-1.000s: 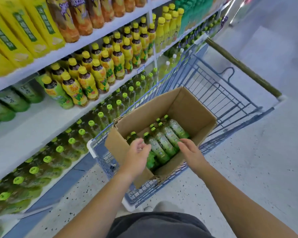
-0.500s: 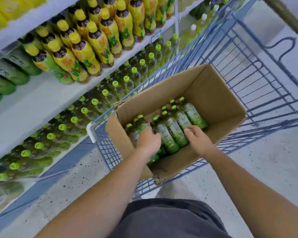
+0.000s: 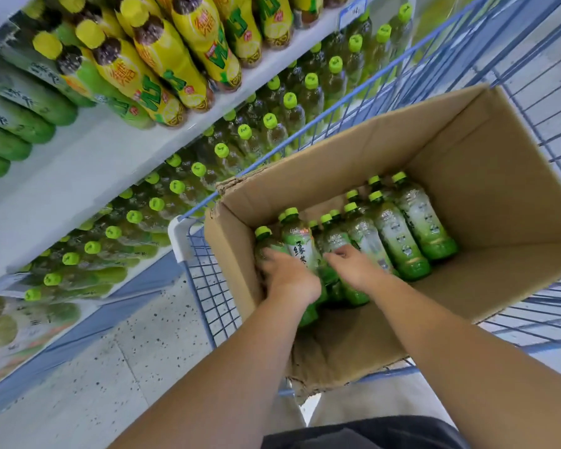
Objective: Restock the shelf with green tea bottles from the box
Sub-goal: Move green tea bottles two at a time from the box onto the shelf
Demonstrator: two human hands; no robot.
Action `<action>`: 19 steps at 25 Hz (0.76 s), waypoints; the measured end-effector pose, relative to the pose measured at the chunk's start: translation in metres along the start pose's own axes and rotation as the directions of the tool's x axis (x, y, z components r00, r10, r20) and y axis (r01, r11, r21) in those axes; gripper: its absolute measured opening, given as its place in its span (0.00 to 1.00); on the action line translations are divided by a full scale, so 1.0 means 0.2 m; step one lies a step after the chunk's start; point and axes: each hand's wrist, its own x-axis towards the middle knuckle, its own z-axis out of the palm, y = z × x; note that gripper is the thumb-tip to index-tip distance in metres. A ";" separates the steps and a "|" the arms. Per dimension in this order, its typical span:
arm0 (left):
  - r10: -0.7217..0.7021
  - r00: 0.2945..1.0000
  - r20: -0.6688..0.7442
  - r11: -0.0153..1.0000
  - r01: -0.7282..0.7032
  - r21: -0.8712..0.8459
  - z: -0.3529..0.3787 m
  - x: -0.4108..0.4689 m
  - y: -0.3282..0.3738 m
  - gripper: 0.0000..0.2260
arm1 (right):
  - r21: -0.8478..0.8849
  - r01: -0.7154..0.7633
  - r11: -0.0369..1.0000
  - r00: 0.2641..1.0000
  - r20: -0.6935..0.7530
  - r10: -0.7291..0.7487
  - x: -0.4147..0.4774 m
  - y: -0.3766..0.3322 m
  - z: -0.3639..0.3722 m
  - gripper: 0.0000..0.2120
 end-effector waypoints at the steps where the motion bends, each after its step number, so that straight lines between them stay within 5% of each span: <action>1: -0.004 1.000 -0.009 0.998 0.005 0.067 0.03 0.01 0.00 0.54 | -0.016 0.002 1.000 1.000 0.022 -0.002 0.04 0.01 0.03 0.30; 4: 0.026 0.997 -0.079 0.975 -0.008 0.224 0.09 0.06 0.00 0.54 | -0.087 0.013 0.996 0.999 0.043 -0.009 0.13 0.01 0.09 0.31; 7: 0.074 0.992 -0.100 0.979 -0.054 0.196 0.13 0.10 -0.01 0.52 | -0.054 0.023 0.998 0.999 0.048 -0.021 0.19 -0.02 0.11 0.18; 15: -0.084 0.995 -0.048 0.985 0.076 -0.157 0.13 0.17 -0.05 0.54 | -0.062 0.005 0.998 1.000 -0.015 -0.005 0.19 -0.08 0.11 0.19; 19: -0.118 0.993 0.004 0.947 0.113 -0.299 0.10 0.20 -0.05 0.43 | -0.030 -0.012 0.999 0.988 -0.153 0.007 0.14 -0.07 0.10 0.18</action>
